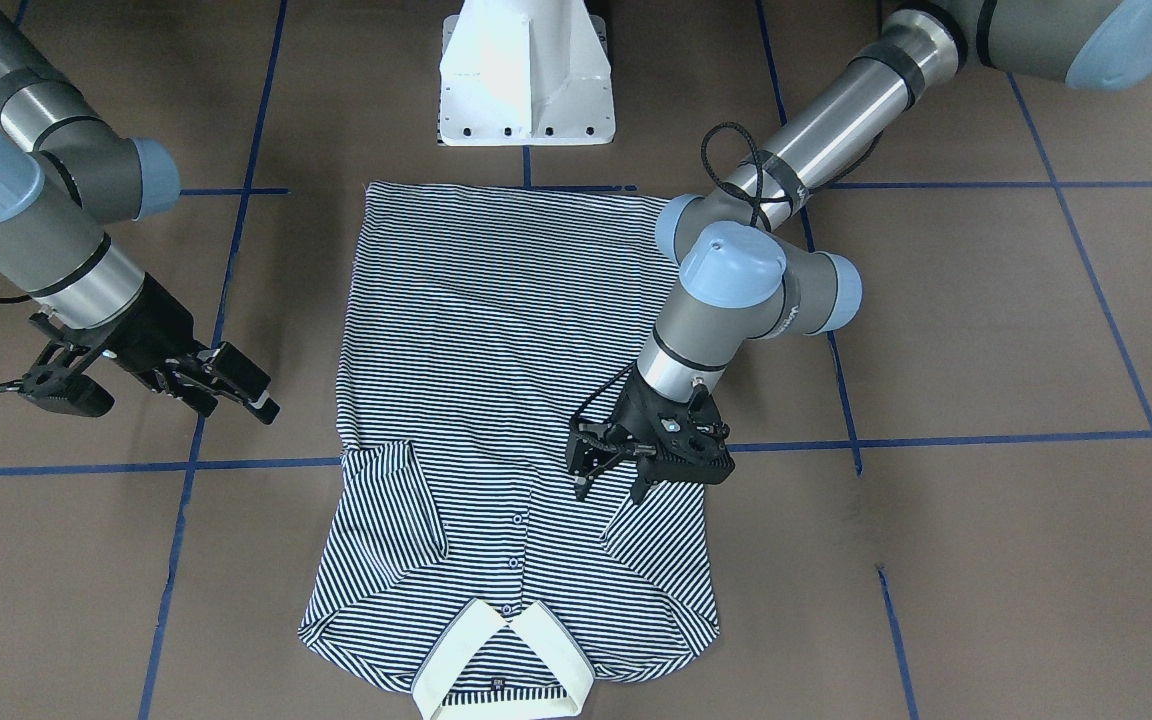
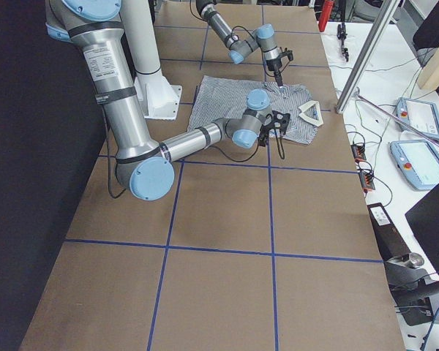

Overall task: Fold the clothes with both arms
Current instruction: 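Grasp the sleeve nearest the left gripper and fold it inward over the body, then move the right gripper to the hem corner nearest the robot while left holds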

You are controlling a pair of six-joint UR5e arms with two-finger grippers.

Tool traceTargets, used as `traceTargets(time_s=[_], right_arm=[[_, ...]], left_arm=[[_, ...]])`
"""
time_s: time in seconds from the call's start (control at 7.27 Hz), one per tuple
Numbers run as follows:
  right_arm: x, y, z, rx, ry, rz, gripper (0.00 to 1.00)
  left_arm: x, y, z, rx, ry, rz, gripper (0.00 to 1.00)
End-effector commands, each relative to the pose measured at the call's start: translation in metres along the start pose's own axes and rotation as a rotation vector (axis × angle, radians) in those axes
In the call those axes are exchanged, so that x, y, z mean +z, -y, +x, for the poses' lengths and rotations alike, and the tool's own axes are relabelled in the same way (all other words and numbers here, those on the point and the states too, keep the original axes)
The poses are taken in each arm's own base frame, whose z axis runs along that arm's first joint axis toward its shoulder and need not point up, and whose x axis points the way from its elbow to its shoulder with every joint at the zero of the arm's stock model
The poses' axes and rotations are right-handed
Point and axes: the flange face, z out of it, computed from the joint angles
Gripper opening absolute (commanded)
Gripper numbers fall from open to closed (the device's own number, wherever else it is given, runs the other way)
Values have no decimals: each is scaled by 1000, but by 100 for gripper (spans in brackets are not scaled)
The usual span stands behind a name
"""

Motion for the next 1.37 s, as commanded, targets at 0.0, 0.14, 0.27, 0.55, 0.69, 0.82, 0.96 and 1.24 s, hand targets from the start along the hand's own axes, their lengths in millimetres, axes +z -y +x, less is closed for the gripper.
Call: traceTargets(time_s=[0.0, 0.14, 0.27, 0.55, 0.69, 0.82, 0.96, 1.24], right_arm=[[12, -87, -42, 36, 63, 51, 100], [7, -134, -30, 38, 39, 18, 100], [3, -177, -39, 55, -9, -19, 100], [-14, -270, -49, 116, -113, 31, 100], [-5, -288, -40, 202, -167, 56, 92], [5, -304, -22, 238, -253, 57, 85], [13, -331, -12, 260, -319, 53, 77], [23, -355, 5, 241, -396, 50, 72]], left_arm=[[-44, -39, 7, -52, -90, -13, 77], [-55, -46, -1, -52, -96, -17, 77], [-53, -49, -10, -49, -86, -20, 77], [-50, -54, -27, -46, -71, -29, 77], [-50, -55, -29, -45, -70, -31, 77], [-50, -55, -30, -46, -70, -29, 77], [-49, -55, -30, -47, -67, -30, 77], [-48, -55, -31, -49, -65, -29, 77]])
